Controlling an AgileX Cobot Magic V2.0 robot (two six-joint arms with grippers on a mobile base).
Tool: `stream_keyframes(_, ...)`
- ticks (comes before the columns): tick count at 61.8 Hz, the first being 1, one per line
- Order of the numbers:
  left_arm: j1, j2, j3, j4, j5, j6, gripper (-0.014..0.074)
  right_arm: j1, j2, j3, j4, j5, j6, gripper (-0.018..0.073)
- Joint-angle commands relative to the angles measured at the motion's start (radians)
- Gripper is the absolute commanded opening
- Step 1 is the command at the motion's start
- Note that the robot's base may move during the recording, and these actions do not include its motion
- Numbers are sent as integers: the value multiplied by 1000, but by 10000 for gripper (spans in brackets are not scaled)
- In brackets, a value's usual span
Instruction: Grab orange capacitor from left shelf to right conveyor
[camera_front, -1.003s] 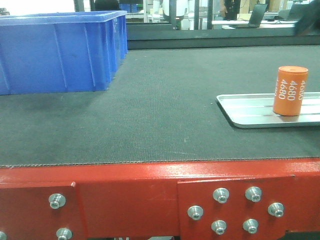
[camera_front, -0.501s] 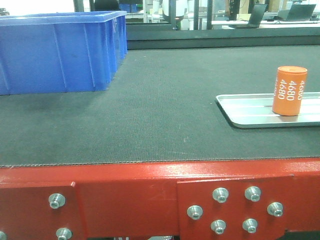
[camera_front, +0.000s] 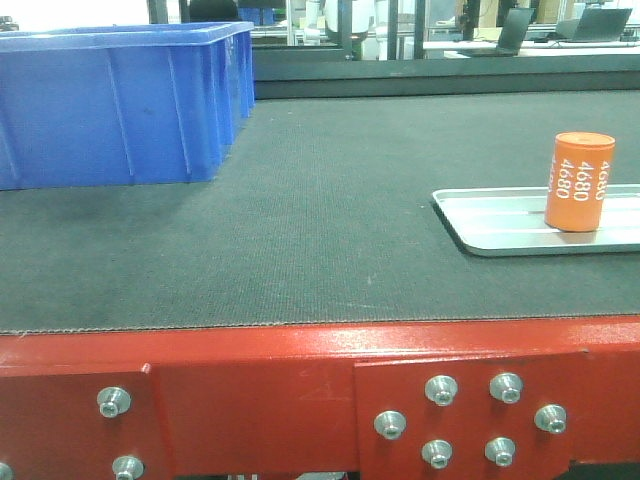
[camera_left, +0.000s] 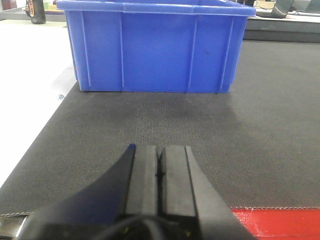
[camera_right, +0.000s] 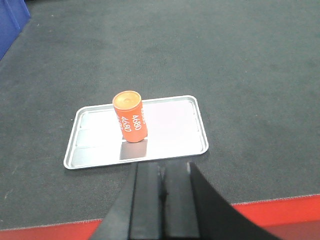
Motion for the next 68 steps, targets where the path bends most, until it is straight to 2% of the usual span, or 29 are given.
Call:
stream_keyframes(1, -6, -9, -4, -3, -85, -2, -127, -7, 5, -28, -6, -69, -2, 57)
stream_keyframes(15, -6, -9, -4, -3, -85, -2, -127, -7, 6, -25, -15, -111, -21, 57)
stream_keyframes(21, -6, -9, -4, -3, -85, -2, -127, -8, -1, 5, 9, -207, -118, 57)
stream_keyframes(25, -6, -9, -4, -3, -85, -2, -127, -8, -29, 54, 90, -296, -227, 57)
stream_keyframes(29, -6, -9, -4, -3, -85, -2, -127, -8, -72, 116, 143, -352, -275, 57)
stream_keyframes(36, -6, -9, -4, -3, -85, -2, -127, -29, -170, 245, 148, -426, -275, 57)
stream_keyframes(50, -6, -9, -4, -3, -85, -2, -127, -145, -387, 486, 184, -507, -249, 57)
stream_keyframes(55, -6, -9, -4, -3, -85, -2, -127, -151, -459, 565, 184, -563, -249, 57)
stream_keyframes(63, -6, -9, -4, -3, -85, -2, -127, -150, -447, 666, 184, -709, -249, 57)
stream_keyframes(68, -6, -9, -4, -3, -85, -2, -127, -149, -449, 662, 184, -702, -249, 57)
